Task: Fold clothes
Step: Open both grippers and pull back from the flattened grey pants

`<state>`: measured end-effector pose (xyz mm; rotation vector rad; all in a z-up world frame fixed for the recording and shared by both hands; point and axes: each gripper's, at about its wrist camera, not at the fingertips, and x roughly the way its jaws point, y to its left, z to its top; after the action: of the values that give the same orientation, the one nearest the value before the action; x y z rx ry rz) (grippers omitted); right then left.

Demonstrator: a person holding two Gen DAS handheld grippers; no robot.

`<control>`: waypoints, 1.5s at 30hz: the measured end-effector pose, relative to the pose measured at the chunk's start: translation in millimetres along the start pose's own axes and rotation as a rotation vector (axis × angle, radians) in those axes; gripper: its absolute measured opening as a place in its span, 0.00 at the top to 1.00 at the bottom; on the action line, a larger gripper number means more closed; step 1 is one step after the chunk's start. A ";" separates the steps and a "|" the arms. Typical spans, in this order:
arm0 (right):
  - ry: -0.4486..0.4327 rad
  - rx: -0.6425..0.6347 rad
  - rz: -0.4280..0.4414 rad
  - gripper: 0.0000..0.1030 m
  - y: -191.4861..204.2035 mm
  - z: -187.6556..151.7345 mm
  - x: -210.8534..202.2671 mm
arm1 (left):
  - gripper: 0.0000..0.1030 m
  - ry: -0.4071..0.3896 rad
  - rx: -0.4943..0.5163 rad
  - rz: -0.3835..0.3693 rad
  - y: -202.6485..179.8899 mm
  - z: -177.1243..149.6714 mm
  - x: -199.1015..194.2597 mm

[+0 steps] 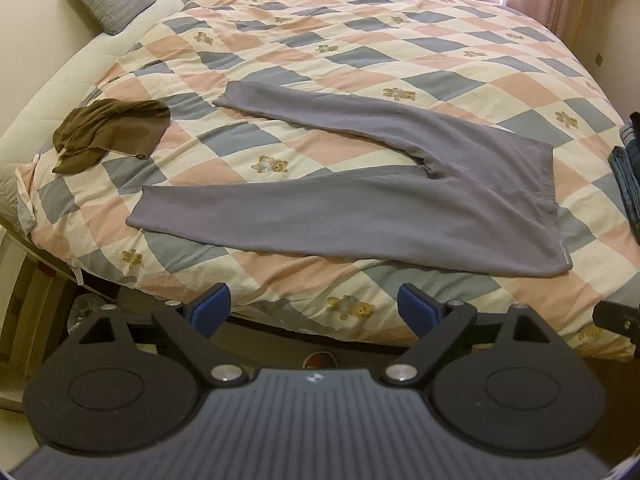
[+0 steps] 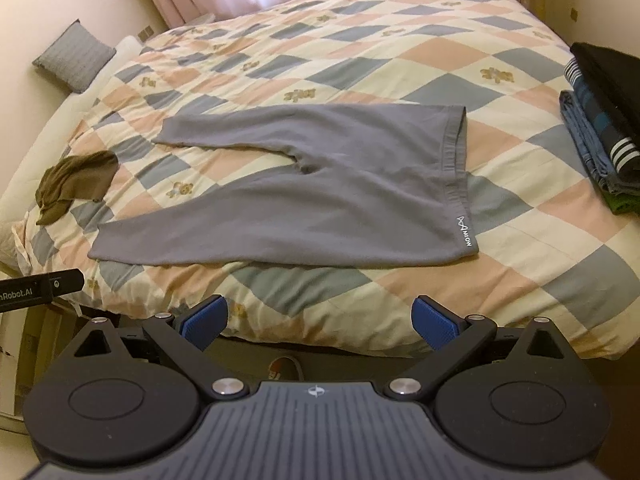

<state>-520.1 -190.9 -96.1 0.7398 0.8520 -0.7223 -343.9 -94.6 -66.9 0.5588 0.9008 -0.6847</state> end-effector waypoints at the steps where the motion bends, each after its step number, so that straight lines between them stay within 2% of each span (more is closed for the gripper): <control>1: 0.002 -0.004 -0.011 0.02 1.9 -0.3 -1.4 | 0.14 -0.001 0.004 0.000 -0.2 -0.8 -1.3; 10: 0.042 -0.027 -0.072 0.02 9.9 -4.3 -1.2 | 0.14 0.013 0.024 -0.006 1.5 -10.6 -4.9; 21: 0.037 -0.056 -0.075 0.02 16.9 -4.2 -4.7 | 0.13 0.017 0.027 -0.011 1.9 -13.2 -5.2; 25: 0.027 -0.059 -0.077 0.02 18.3 -1.6 -7.3 | 0.09 0.003 0.029 -0.012 1.6 -11.1 -7.4; 45: 0.012 -0.100 -0.070 0.02 22.4 9.7 -8.2 | 0.09 0.009 0.031 -0.010 -3.4 -6.1 -2.6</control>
<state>-502.3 -184.6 -78.6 0.6282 0.9218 -0.7324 -350.7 -91.8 -68.3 0.5862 0.9035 -0.7067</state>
